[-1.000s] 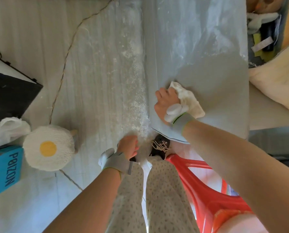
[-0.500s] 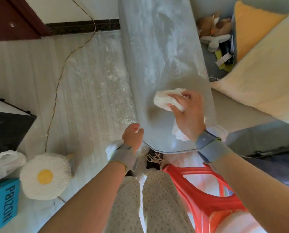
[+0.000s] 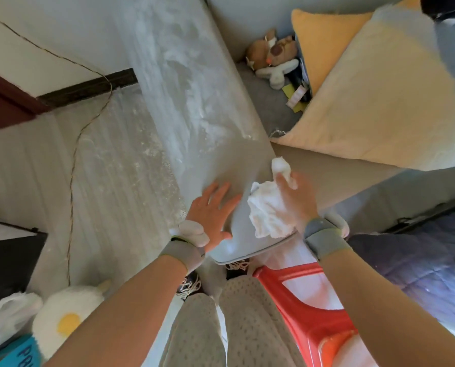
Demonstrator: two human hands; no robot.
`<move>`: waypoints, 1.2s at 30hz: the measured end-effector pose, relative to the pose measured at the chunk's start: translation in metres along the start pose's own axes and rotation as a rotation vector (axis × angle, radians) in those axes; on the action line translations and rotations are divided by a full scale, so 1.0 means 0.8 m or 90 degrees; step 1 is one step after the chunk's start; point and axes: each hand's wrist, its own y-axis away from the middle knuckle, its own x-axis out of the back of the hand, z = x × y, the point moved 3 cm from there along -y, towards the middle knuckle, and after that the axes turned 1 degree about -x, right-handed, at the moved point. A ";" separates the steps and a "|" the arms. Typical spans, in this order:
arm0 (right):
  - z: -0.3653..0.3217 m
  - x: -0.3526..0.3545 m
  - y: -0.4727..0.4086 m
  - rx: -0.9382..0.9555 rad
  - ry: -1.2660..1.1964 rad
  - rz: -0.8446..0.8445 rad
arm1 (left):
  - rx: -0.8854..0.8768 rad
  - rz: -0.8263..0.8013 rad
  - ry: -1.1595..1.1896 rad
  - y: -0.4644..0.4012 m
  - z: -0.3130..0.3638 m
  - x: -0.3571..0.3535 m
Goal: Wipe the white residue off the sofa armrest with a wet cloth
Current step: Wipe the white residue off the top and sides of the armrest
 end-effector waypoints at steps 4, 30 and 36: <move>0.018 -0.016 0.019 0.076 0.199 -0.002 | 0.031 -0.022 -0.022 0.002 0.002 0.005; -0.064 -0.078 -0.009 -0.265 -0.007 0.233 | 0.085 0.099 -0.073 -0.197 -0.205 0.222; -0.139 -0.106 -0.038 -0.242 -0.004 0.257 | 0.046 0.043 -0.057 -0.216 -0.218 0.222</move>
